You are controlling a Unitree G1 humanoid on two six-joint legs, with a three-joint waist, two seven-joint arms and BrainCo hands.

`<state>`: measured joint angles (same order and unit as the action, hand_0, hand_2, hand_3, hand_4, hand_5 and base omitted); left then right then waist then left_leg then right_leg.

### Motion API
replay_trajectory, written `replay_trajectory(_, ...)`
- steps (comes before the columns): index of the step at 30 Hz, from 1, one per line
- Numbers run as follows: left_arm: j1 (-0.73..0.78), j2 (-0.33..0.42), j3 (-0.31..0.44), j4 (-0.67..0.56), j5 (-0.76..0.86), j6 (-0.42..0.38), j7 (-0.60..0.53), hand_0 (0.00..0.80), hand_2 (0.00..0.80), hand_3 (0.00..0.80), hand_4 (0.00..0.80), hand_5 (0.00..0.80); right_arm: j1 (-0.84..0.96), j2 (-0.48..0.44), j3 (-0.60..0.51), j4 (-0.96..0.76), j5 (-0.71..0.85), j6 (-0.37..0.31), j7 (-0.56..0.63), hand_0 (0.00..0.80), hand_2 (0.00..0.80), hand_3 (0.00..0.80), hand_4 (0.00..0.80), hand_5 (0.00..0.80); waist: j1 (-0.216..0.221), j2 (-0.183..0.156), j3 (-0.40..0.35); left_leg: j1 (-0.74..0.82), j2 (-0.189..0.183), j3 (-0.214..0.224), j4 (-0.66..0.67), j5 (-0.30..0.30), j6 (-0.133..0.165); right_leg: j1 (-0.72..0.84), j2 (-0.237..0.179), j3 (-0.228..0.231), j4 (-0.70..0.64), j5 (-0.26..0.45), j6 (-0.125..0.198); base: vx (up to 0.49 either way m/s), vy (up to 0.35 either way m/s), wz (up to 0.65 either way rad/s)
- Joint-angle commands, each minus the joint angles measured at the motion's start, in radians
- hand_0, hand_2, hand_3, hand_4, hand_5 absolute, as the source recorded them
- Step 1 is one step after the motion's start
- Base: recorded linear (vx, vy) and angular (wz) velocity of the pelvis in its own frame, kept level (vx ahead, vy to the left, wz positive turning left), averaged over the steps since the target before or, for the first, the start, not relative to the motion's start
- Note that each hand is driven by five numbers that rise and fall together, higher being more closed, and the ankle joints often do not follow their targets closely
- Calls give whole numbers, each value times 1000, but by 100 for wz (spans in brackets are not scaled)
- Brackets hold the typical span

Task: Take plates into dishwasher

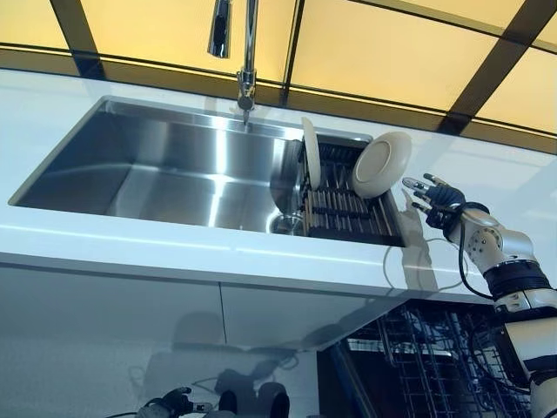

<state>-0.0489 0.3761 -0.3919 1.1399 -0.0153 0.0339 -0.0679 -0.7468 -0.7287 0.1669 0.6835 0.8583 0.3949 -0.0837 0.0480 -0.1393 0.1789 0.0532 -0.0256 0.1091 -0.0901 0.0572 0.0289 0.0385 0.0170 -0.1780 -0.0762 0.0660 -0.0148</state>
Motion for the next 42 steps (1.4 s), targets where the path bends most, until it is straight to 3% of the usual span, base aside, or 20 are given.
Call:
replay_trajectory(1,-51,10,-45,20,-18,-12,8,0,0,0,0,0,-158,-84,5,41,42,-46,-26,0,0,0,0,0,38,26,-17,-11,-24,-18,3,-121,50,-6,-38,-77,153,-129,67,30,59,1)
replay_trajectory(15,-47,13,-46,21,-24,-23,14,0,0,0,0,0,-201,-88,-4,81,66,-88,-36,0,0,0,0,0,51,38,1,-15,-30,-23,3,-125,61,-32,-58,-97,198,-120,82,23,35,0)
replay_trajectory(42,-14,13,-55,25,-17,-28,8,0,0,0,0,0,-235,-94,1,135,50,-84,-45,0,0,0,0,0,69,44,6,16,-32,-34,9,-135,69,-30,-66,-103,235,-130,83,27,-2,1)
